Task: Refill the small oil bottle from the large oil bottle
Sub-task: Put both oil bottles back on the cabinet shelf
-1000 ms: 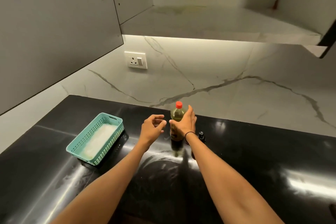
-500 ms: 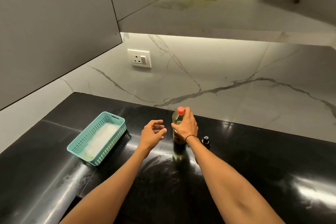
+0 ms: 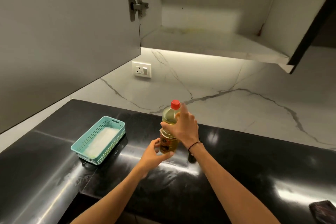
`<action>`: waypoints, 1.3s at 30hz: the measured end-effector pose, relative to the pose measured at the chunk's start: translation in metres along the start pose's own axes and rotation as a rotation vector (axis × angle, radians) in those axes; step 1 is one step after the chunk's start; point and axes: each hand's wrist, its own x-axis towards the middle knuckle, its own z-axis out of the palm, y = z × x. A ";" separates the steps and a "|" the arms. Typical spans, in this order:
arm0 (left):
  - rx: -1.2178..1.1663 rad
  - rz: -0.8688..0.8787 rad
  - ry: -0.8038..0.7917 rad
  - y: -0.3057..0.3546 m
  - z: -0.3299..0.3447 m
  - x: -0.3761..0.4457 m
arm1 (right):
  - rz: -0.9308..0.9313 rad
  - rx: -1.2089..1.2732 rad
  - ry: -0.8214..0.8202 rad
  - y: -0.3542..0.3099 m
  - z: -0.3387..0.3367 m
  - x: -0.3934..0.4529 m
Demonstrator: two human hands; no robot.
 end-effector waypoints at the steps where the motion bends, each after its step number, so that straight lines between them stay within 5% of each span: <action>1: -0.069 0.011 0.007 0.007 0.001 -0.014 | -0.015 -0.018 0.012 -0.017 -0.017 -0.001; 9: -0.342 0.309 0.117 0.110 -0.005 -0.095 | -0.060 0.025 0.139 -0.138 -0.145 0.004; 16: -0.008 0.519 0.409 0.253 -0.018 -0.098 | -0.063 0.075 0.318 -0.194 -0.223 0.107; 24: 0.021 0.573 0.442 0.366 -0.017 -0.024 | -0.086 -0.024 0.359 -0.223 -0.268 0.224; 39: 0.582 0.408 0.527 0.433 -0.038 0.123 | -0.020 0.042 0.291 -0.161 -0.233 0.348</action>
